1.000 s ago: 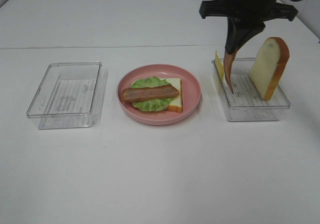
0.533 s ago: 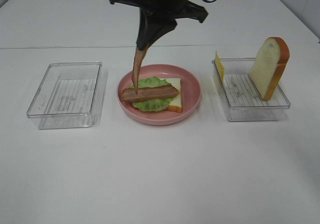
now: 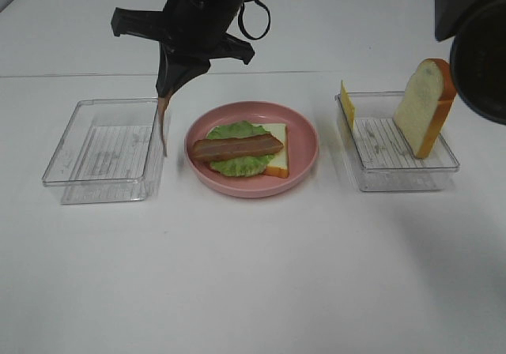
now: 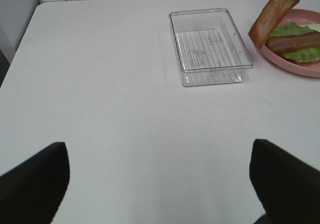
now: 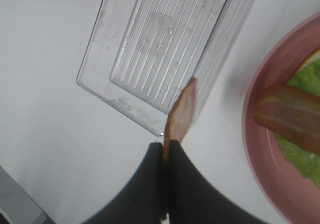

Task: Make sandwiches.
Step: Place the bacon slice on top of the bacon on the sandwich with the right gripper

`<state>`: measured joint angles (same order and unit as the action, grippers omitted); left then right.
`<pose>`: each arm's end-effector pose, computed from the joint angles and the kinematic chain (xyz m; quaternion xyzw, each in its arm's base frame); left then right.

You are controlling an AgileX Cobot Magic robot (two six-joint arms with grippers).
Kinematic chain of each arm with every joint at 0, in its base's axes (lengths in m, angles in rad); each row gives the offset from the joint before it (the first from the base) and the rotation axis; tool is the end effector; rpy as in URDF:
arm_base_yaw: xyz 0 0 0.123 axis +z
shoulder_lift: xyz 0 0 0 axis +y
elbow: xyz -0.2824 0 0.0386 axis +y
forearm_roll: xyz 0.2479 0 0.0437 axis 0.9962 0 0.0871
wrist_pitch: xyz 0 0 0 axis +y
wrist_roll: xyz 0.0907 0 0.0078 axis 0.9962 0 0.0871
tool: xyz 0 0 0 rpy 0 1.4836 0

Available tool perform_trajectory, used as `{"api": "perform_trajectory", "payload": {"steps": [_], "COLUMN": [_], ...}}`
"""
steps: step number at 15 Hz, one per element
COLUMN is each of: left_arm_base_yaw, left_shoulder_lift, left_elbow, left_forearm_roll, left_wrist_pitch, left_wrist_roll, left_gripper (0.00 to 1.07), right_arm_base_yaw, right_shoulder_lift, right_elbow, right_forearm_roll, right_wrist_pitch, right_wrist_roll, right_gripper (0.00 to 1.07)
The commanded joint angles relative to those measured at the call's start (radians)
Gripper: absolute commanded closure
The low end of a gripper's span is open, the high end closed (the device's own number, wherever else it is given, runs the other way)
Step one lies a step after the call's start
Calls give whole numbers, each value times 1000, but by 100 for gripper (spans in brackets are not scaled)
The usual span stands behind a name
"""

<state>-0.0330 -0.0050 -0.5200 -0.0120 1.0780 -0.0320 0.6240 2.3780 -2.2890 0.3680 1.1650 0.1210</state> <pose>-0.0087 -0.0007 0.2813 0.0008 0.8512 -0.0230 0.5243 0.4021 0.3266 0.2337 -0.2038 0.9420 0.2387 0.1185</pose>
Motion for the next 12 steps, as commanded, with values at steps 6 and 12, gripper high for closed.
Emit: {"api": "perform_trajectory", "payload": {"steps": [6, 12], "left_arm_base_yaw": [-2, -2], "left_shoulder_lift": [-14, -14], "left_elbow": [1, 1], "left_forearm_roll": [-2, -2], "left_wrist_pitch": [-3, -3], "left_wrist_roll": [2, 2], "left_gripper": [17, 17], "right_arm_base_yaw": [-106, -148], "right_shoulder_lift": [64, 67], "right_elbow": [-15, 91], "right_forearm_roll": [-265, -324], "right_wrist_pitch": [-6, 27], "right_wrist_roll": [11, 18], "right_gripper": [107, 107]}}
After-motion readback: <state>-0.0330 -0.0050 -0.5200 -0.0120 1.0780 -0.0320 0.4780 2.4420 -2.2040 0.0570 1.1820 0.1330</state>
